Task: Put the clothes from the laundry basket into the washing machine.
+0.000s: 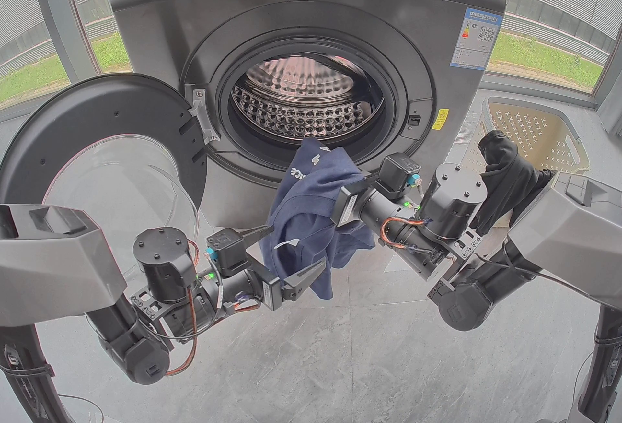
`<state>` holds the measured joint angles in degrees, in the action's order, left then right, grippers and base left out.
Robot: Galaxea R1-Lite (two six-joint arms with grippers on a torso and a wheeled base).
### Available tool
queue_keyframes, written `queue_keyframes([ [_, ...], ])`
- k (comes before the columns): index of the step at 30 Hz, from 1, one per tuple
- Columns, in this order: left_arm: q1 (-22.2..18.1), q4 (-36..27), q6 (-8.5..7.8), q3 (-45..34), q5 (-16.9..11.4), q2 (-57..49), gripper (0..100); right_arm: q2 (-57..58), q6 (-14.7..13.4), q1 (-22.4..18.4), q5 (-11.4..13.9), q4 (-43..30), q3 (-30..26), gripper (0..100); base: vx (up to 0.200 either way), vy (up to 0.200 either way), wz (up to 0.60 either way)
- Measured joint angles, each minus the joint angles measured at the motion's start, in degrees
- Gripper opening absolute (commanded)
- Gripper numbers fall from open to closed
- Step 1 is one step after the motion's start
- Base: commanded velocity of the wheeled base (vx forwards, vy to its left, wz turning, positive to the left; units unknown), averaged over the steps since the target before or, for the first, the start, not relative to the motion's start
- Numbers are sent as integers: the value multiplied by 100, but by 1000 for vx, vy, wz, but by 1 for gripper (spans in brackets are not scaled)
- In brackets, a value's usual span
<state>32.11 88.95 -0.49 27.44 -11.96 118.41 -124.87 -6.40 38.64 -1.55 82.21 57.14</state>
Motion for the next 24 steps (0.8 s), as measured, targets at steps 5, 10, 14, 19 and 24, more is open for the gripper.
queue_keyframes([
  [5, 96, 2, 13, 254, 37, 295, 100, 28, -2, 134, -11, -2, -9, 0, 0, 0, 0],
  [10, 116, 0, 16, 552, 121, 541, 100, 39, -9, 261, -23, -2, -17, 0, 0, 0, 0],
  [14, 118, 0, 24, 795, 149, 673, 100, 41, -22, 344, -30, -10, -30, 0, 0, 0, 0],
  [19, 110, 2, 24, 1103, 160, 877, 100, 45, -49, 449, -39, -10, -56, 0, 0, 0, 0],
  [24, 77, 0, 24, 1313, 213, 1079, 100, 83, -79, 545, -68, -10, -116, 0, 0, 0, 0],
])
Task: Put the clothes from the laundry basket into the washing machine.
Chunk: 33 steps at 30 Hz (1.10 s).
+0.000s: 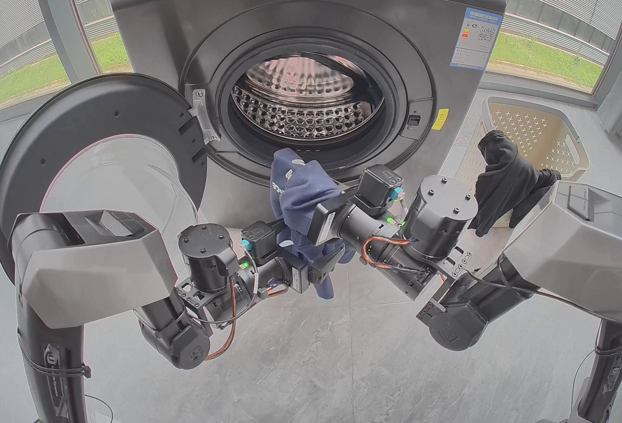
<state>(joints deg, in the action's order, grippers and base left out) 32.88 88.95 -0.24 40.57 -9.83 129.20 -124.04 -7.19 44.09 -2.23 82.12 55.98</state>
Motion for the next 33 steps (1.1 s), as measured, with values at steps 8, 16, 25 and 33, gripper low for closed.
queue_keyframes([
  [8, -39, 0, 62, 439, 340, 254, 100, 78, -13, 111, -22, -20, -52, 0, 0, 0, 0],
  [16, -127, -2, 295, 855, 683, 350, 100, 108, -72, 107, -110, -24, -111, 0, 0, 0, 0],
  [25, -122, 0, 336, 896, 747, 349, 100, 96, -118, 2, -171, -63, -105, 0, 0, 0, 0],
  [33, -138, 5, 379, 835, 747, 407, 0, 133, -117, -35, -167, -69, -35, 0, 0, 0, 0],
])
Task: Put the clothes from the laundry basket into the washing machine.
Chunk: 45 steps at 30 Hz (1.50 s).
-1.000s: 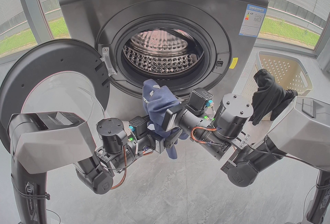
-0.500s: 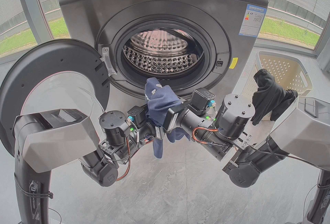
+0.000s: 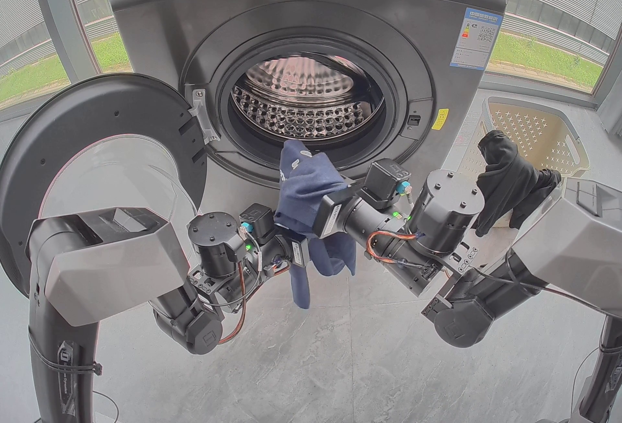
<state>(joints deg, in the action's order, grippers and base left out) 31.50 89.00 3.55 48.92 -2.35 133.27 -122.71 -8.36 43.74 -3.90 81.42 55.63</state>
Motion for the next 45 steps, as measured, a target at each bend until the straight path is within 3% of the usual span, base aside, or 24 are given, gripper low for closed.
queue_keyframes([
  [18, -206, -21, 134, -91, 134, -573, 0, 236, -72, -634, 16, 68, -430, 0, 0, 0, 0],
  [30, -212, -21, 132, -736, 146, -1463, 0, 66, -111, -527, 7, 138, -516, 0, 0, 0, 0],
  [31, -215, -21, 149, -794, 140, -1549, 0, 66, -110, -502, 7, 168, -524, 100, 0, 0, 0],
  [40, -207, 4, 250, -990, 107, -2043, 0, 99, -63, -265, 24, 230, -803, 100, 0, 0, 0],
  [45, -204, -7, 255, -1003, 101, -2138, 0, 282, -30, -207, 128, 236, -1473, 100, 0, 0, 0],
])
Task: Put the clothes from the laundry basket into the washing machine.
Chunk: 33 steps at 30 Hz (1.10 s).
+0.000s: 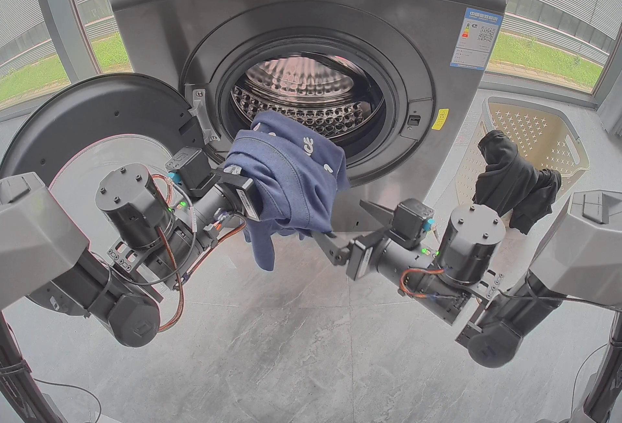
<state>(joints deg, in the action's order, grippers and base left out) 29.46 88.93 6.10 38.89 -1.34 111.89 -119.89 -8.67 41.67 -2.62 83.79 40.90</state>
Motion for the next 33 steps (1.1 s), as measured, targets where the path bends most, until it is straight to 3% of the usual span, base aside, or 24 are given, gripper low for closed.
queue_keyframes([
  [14, 63, 7, -35, -896, -5, -585, 0, 1229, 251, -221, 335, 11, -2103, 100, 0, 0, 0],
  [24, 284, 2, -77, -1684, -232, -874, 0, 1493, 268, -366, 349, 21, -2280, 100, 0, 0, 0],
  [33, 400, 7, -68, -1779, -262, -987, 0, 1510, 271, -527, 357, 22, -2271, 100, 0, 0, 0],
])
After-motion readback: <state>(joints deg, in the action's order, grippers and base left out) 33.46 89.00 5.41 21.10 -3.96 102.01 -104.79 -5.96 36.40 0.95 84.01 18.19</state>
